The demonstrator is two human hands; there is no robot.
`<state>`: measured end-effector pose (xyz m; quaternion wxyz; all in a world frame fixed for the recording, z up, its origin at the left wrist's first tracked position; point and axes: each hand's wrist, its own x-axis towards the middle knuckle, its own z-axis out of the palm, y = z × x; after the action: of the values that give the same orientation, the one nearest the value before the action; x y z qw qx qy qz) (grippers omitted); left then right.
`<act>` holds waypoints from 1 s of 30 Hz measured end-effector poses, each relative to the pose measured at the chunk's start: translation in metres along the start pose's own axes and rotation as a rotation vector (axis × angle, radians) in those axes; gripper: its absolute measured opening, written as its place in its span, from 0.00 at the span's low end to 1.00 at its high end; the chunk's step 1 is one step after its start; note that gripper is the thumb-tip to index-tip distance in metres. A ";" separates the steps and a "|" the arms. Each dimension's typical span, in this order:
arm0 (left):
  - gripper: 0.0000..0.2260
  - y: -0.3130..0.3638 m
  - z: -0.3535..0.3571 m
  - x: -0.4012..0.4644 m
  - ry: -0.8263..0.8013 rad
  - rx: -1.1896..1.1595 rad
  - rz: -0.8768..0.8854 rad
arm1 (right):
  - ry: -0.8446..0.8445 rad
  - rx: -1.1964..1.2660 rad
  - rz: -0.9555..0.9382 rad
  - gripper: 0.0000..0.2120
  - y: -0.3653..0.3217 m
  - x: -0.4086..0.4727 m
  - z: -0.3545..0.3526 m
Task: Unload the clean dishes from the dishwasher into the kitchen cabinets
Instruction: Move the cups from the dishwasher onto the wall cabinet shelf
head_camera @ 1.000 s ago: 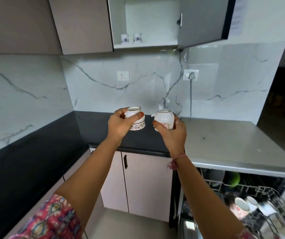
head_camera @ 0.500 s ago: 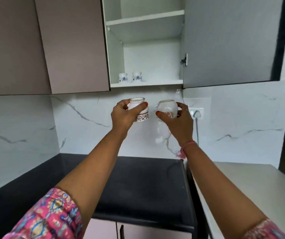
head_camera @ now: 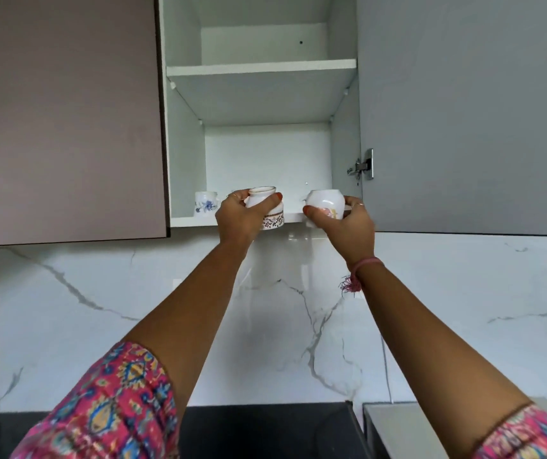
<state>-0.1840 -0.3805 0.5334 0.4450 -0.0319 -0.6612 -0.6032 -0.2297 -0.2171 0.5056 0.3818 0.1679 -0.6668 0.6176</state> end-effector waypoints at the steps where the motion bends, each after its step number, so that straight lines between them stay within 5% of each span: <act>1: 0.24 -0.007 0.005 0.015 -0.021 0.011 0.023 | 0.013 -0.003 -0.006 0.34 0.002 0.013 0.009; 11: 0.25 -0.036 0.054 0.120 -0.058 0.178 0.201 | 0.042 -0.154 -0.017 0.24 0.013 0.104 0.055; 16: 0.24 -0.056 0.070 0.145 -0.140 0.318 0.147 | -0.034 -0.372 0.031 0.32 0.034 0.121 0.062; 30: 0.27 -0.068 0.085 0.153 -0.238 0.627 0.177 | -0.010 -0.747 -0.001 0.30 0.054 0.126 0.082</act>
<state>-0.3618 -0.4040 0.5874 0.4035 -0.0207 -0.8563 -0.3218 -0.3742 -0.2542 0.5633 0.4137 0.0204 -0.8481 0.3305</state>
